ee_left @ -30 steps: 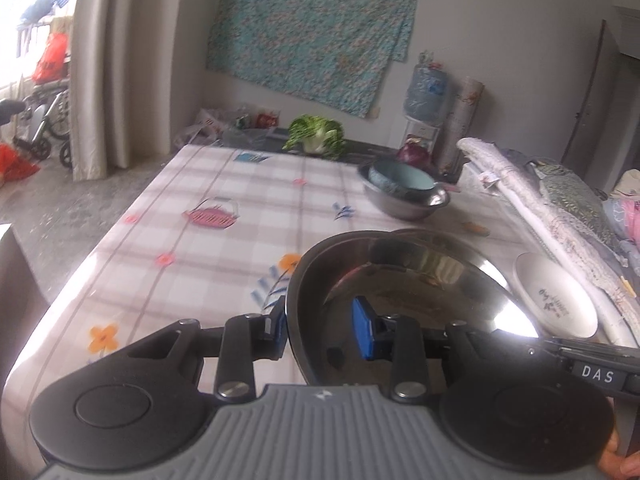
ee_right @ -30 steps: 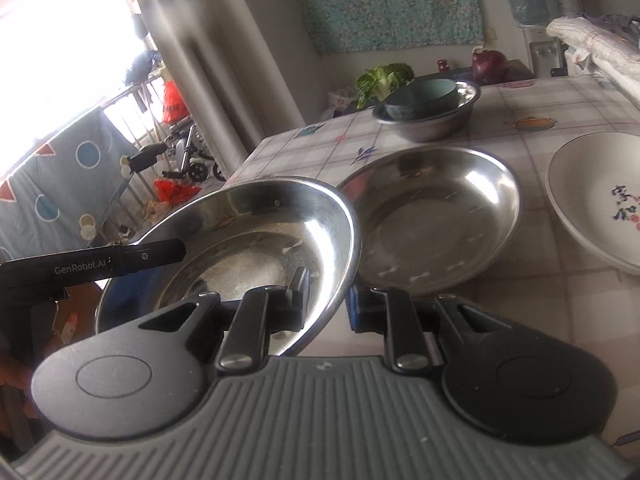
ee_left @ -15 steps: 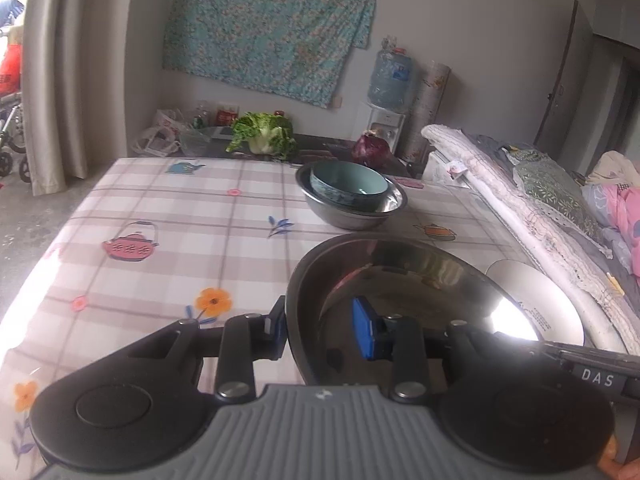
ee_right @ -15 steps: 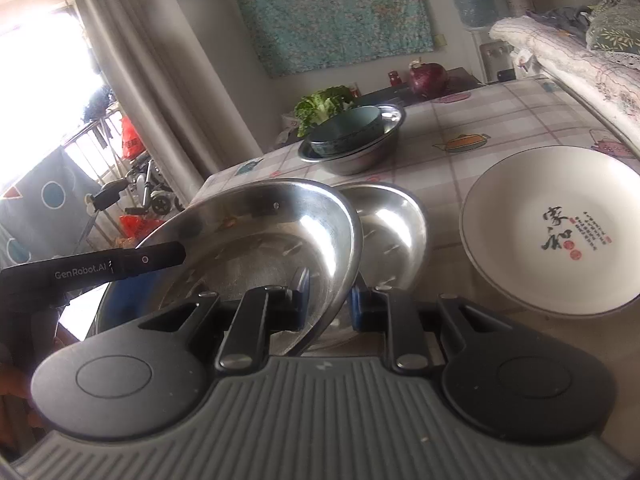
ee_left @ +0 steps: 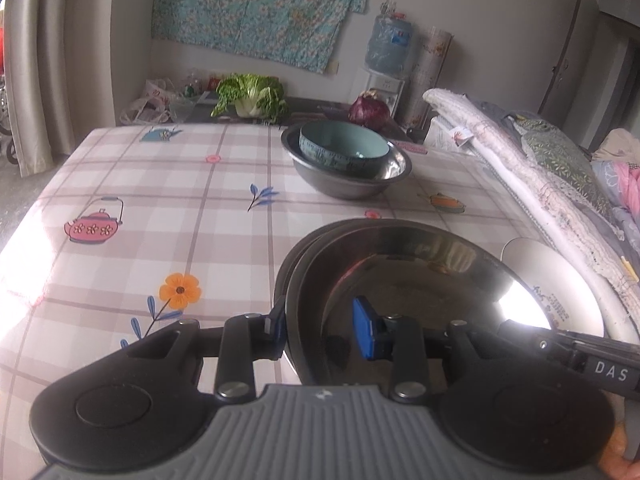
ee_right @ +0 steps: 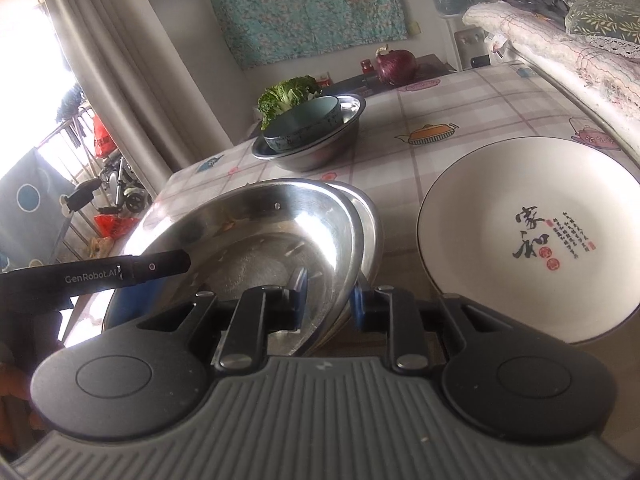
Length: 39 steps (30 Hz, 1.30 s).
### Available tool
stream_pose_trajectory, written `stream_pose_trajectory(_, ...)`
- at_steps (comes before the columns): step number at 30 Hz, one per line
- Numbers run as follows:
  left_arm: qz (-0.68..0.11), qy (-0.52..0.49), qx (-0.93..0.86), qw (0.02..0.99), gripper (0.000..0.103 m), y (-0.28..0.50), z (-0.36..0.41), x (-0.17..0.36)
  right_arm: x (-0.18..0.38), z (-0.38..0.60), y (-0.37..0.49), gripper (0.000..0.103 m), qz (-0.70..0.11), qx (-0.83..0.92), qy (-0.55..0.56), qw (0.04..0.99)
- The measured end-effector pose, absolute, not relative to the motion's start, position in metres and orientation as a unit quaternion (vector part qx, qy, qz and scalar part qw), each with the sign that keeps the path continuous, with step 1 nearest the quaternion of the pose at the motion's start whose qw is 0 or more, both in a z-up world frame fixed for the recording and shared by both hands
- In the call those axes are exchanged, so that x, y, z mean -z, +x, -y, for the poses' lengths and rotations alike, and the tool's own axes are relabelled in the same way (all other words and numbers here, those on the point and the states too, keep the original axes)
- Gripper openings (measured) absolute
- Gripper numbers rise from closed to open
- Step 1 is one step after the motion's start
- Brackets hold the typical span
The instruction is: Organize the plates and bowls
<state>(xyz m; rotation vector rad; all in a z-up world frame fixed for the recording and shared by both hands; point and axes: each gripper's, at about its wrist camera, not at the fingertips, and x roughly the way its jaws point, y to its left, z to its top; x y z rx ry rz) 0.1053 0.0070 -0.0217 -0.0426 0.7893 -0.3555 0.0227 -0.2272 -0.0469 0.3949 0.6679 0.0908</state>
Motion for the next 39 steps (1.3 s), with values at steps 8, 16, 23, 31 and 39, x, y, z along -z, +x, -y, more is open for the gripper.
stream_pose_trajectory(8, -0.395, -0.027, 0.165, 0.903, 0.034, 0.109, -0.013, 0.029, 0.051, 0.225, 0.028, 0.022, -0.329, -0.046, 0.190, 0.924)
stream_pose_trajectory(16, -0.395, -0.029, 0.164, 0.904, 0.034, 0.108, -0.015, 0.029, 0.052, 0.223, 0.030, 0.022, -0.329, -0.045, 0.188, 0.924)
stream_pose_trajectory(23, -0.390, -0.030, 0.160, 0.906, 0.037, 0.104, -0.019, 0.027, 0.052, 0.221, 0.032, 0.026, -0.329, -0.042, 0.187, 0.925)
stream_pose_trajectory(31, -0.382, -0.033, 0.157, 0.910, 0.040, 0.098, -0.024, 0.020, 0.049, 0.221, 0.031, 0.046, -0.325, -0.028, 0.178, 0.929)
stream_pose_trajectory(39, -0.371, -0.025, 0.151, 0.916, 0.057, 0.089, -0.025, 0.013, 0.043, 0.220, 0.025, 0.055, -0.320, -0.020, 0.173, 0.931)
